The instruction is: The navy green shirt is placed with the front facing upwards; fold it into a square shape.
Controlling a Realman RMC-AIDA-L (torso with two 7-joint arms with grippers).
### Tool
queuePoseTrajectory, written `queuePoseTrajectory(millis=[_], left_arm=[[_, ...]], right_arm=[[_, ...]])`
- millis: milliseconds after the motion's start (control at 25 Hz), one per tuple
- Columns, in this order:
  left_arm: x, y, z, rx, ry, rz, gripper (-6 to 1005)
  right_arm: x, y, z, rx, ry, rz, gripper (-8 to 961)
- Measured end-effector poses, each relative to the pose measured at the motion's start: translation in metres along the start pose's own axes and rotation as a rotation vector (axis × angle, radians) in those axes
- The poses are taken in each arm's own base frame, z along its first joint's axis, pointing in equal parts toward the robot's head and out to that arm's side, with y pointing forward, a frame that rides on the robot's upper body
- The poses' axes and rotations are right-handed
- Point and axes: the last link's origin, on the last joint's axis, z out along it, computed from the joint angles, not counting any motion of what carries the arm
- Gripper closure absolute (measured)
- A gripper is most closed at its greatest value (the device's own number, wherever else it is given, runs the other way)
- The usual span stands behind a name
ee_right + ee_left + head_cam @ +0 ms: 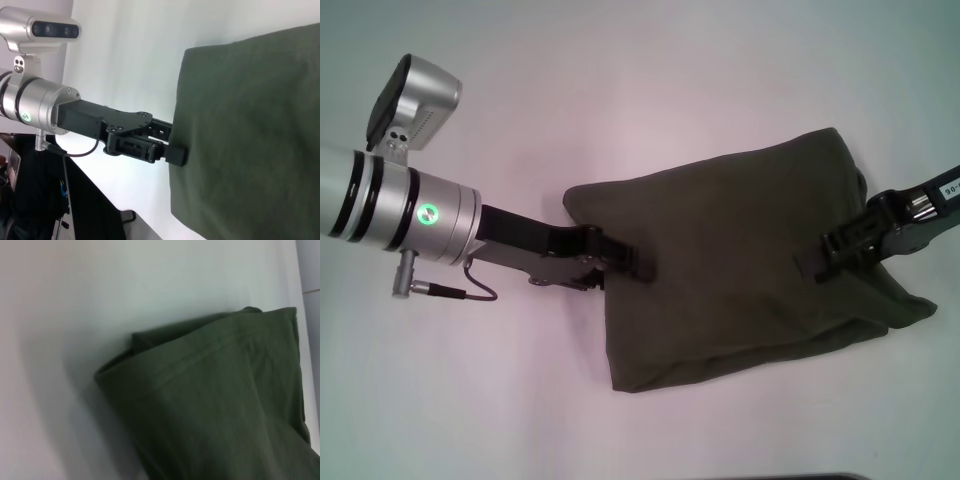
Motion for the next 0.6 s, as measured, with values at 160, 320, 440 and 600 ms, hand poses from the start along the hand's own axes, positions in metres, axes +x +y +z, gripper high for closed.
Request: queuePoseTrajectory(millis=[160, 320, 440, 600], left_arm=[[0.0001, -0.0007, 0.0000, 0.003, 0.001, -0.002, 513], [-0.0002, -0.0015, -0.0003, 0.005, 0.000, -0.004, 667], [-0.0006, -0.0014, -0.0003, 0.003, 0.000, -0.005, 804], [-0.0013, -0.0011, -0.0011, 0.000, -0.006, -0.002, 903]], right_arm=[[0.0003, 0.0003, -0.0002, -0.002, 0.002, 0.002, 511], [-0.0009, 0.0013, -0.0001, -0.002, 0.003, 0.000, 511], [-0.0012, 0.0017, 0.0000, -0.002, 0.003, -0.001, 511], [-0.0006, 0.0012, 0.0000, -0.003, 0.003, 0.002, 512]])
